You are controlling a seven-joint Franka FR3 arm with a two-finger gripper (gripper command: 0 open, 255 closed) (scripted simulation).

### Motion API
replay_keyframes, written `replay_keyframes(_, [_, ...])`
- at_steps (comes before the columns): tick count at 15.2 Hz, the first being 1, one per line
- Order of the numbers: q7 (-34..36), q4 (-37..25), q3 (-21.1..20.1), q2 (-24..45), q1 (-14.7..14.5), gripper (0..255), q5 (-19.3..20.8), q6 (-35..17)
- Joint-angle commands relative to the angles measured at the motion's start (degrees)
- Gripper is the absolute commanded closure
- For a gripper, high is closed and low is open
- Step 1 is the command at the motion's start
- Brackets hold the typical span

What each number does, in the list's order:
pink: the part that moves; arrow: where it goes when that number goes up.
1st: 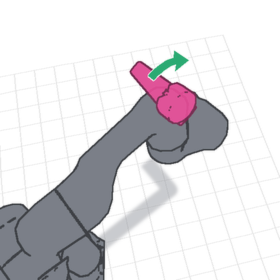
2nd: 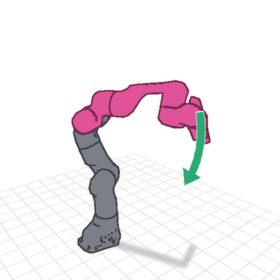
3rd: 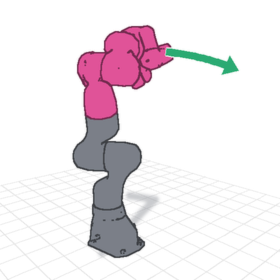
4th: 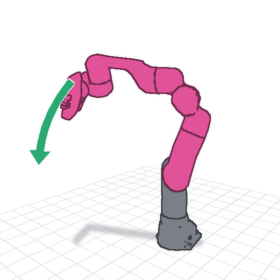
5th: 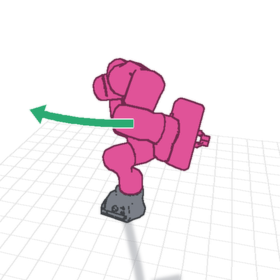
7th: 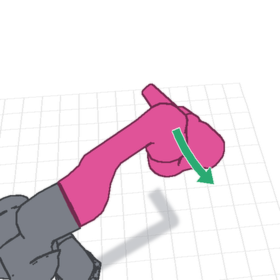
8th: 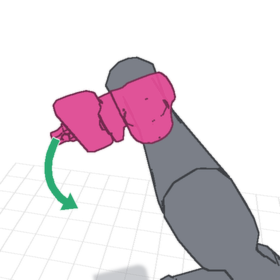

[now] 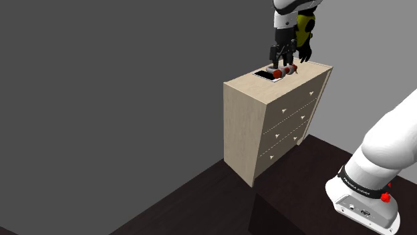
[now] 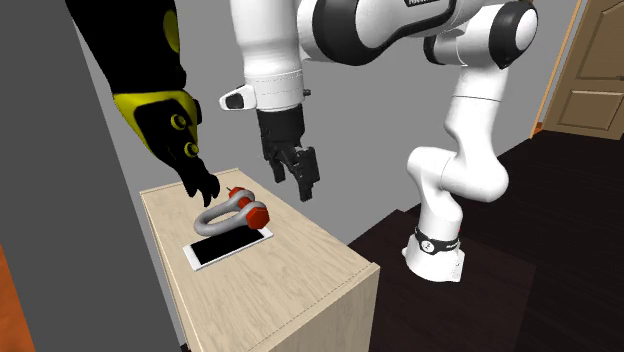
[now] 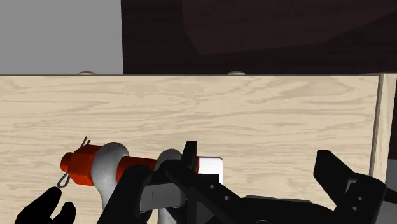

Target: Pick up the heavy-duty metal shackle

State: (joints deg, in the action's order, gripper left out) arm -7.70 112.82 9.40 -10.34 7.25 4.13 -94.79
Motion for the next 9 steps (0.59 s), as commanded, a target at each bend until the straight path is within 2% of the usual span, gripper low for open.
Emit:
replay_keyframes(1, [-1.56, -3.76, 1.24, 4.40, 0.70, 0, -0.69, -0.54])
replay_keyframes(9, [-7.32, -20.91, 4.64, 21.61, 4.55, 0, -5.06, 0.37])
